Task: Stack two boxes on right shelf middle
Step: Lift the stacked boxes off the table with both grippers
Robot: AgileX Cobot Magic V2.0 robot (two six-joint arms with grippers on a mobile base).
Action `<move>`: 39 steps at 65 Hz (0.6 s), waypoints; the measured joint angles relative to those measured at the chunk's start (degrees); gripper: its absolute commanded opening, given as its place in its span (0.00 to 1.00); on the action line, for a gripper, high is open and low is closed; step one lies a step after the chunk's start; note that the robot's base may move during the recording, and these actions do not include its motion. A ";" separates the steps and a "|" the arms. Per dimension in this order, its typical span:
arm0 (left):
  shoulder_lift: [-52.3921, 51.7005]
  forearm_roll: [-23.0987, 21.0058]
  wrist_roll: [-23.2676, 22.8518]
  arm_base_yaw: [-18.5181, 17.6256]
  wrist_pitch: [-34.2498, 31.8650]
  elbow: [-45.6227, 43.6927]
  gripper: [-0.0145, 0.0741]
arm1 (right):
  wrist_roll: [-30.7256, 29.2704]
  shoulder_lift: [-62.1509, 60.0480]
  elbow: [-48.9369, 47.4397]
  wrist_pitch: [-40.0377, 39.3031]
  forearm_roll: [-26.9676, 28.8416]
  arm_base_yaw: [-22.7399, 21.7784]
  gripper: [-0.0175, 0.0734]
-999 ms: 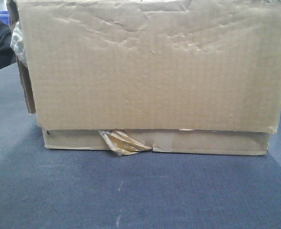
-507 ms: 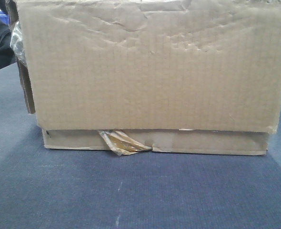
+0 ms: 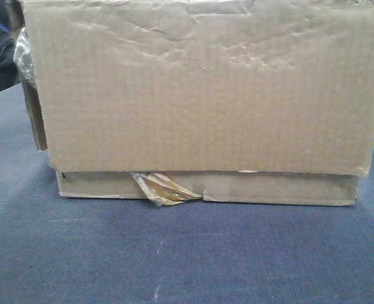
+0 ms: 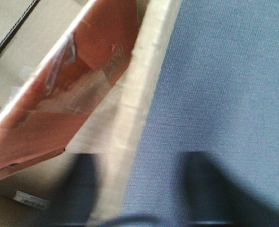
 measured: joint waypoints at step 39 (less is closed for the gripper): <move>-1.66 0.20 -3.41 -0.28 0.49 -1.94 0.04 | 0.60 -1.47 -0.29 -0.70 0.11 0.12 0.02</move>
